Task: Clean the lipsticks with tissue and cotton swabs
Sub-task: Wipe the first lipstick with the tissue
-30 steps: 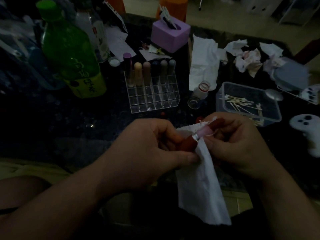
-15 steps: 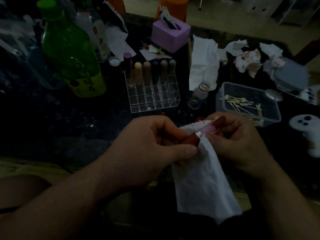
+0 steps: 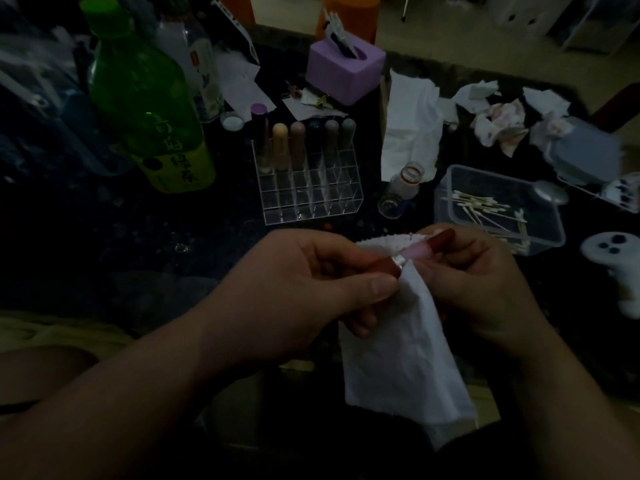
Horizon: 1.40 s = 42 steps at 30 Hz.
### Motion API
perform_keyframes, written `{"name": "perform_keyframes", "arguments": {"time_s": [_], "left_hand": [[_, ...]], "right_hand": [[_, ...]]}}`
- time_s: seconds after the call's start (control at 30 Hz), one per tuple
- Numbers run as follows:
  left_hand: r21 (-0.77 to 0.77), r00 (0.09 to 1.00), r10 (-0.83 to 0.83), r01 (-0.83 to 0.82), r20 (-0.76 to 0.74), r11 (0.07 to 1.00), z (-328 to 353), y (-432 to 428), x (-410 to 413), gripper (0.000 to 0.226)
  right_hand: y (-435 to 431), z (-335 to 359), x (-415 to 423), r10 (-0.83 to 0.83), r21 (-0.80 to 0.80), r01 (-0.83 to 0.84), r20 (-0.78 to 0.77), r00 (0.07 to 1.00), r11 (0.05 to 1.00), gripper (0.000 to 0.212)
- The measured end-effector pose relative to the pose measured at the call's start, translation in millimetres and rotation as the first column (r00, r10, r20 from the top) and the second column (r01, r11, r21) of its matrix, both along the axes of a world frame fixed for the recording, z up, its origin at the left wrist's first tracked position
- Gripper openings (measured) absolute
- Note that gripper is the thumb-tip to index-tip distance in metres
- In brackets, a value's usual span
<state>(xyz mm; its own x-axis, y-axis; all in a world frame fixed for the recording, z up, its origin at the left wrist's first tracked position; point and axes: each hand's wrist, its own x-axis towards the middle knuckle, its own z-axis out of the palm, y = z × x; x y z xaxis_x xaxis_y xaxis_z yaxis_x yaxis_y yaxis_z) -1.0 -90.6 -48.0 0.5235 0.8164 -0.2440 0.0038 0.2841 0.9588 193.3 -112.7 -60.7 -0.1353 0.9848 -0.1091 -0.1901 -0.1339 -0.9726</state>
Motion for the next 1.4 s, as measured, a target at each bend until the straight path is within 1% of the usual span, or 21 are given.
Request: {"name": "perform_keyframes", "arguments": {"time_s": [0.1,0.2,0.27,0.33,0.4,0.5,0.6,0.67,0.73,0.87,0.93,1.0,1.03,1.1,1.13,1.2,1.23,1.27,1.3,1.37,1.4], "left_hand": [[-0.017,1.0,-0.025,0.025,0.018,1.0,2,2,-1,0.019],[-0.069,0.996,-0.063,0.067,0.056,0.995,2,4,-5,0.016],[-0.113,0.992,-0.073,0.085,0.102,0.99,1,5,-7,0.02],[-0.139,0.987,-0.093,0.111,0.129,0.984,0,4,-8,0.02],[-0.172,0.979,-0.116,0.144,0.166,0.974,1,4,-8,0.017],[-0.259,0.967,-0.11,0.169,0.228,0.951,4,5,-8,0.015],[-0.293,0.967,-0.115,0.18,0.228,0.939,4,6,-8,0.019],[-0.304,0.97,-0.12,0.182,0.213,0.935,3,6,-9,0.021],[-0.296,0.973,-0.136,0.187,0.186,0.937,2,7,-10,0.019],[-0.189,0.984,-0.17,0.175,0.046,0.966,4,8,-11,0.016],[-0.127,0.987,-0.16,0.156,-0.017,0.979,6,8,-11,0.019],[-0.099,0.985,-0.163,0.158,-0.047,0.982,6,7,-11,0.021],[-0.1,0.985,-0.165,0.159,-0.05,0.982,7,7,-11,0.021],[-0.144,0.986,-0.165,0.162,-0.005,0.976,7,8,-12,0.014],[-0.192,0.983,-0.181,0.186,0.043,0.964,6,8,-11,0.012],[-0.301,0.962,-0.224,0.261,0.154,0.917,5,6,-12,0.026],[-0.33,0.954,-0.237,0.286,0.183,0.899,4,6,-12,0.032],[-0.324,0.955,-0.244,0.287,0.169,0.901,4,5,-12,0.033],[-0.282,0.963,-0.241,0.266,0.12,0.922,4,5,-12,0.03],[-0.132,0.982,-0.185,0.18,-0.027,0.975,5,4,-10,0.022],[-0.041,0.987,-0.126,0.123,-0.097,0.992,5,2,-8,0.022]], "right_hand": [[-1,4,-3,-0.016,-0.036,0.013,-0.094,0.995,0.999,0.006],[-1,1,0,0.074,-0.02,-0.081,-0.224,0.972,0.997,0.009],[0,-2,4,0.149,0.007,-0.154,-0.287,0.946,0.988,0.018],[1,-1,6,0.186,0.028,-0.185,-0.247,0.951,0.982,0.02],[1,1,6,0.171,0.037,-0.167,-0.215,0.962,0.985,0.021],[0,1,5,0.08,0.016,-0.079,-0.142,0.987,0.997,0.02],[-2,2,2,0.006,0.015,-0.005,-0.09,0.996,1.0,0.01],[-3,4,-3,-0.013,-0.005,0.012,-0.106,0.994,1.0,0.009],[-5,5,-7,0.01,0.009,-0.009,-0.137,0.99,1.0,0.009],[-4,-1,-7,0.068,0.073,-0.059,-0.137,0.988,0.996,0.01],[-3,-3,-4,0.09,0.093,-0.083,-0.076,0.993,0.992,0.013],[-3,-4,-2,0.059,0.084,-0.06,0.014,0.998,0.995,0.015],[-2,-5,-1,0.044,0.083,-0.047,0.042,0.998,0.995,0.021],[-2,-5,0,0.037,0.083,-0.04,0.037,0.999,0.996,0.033],[-2,-4,0,0.042,0.082,-0.042,0.006,0.999,0.996,0.033],[-1,-2,0,0.068,0.091,-0.064,-0.044,0.997,0.994,0.028],[-1,-1,0,0.076,0.101,-0.072,-0.038,0.996,0.992,0.026],[-1,0,0,0.077,0.108,-0.076,-0.012,0.997,0.991,0.025],[-1,0,0,0.073,0.107,-0.074,0.021,0.997,0.991,0.027],[-1,1,1,0.042,0.099,-0.051,0.091,0.995,0.994,0.032],[-1,1,2,0.026,0.099,-0.038,0.113,0.993,0.994,0.034]]}}
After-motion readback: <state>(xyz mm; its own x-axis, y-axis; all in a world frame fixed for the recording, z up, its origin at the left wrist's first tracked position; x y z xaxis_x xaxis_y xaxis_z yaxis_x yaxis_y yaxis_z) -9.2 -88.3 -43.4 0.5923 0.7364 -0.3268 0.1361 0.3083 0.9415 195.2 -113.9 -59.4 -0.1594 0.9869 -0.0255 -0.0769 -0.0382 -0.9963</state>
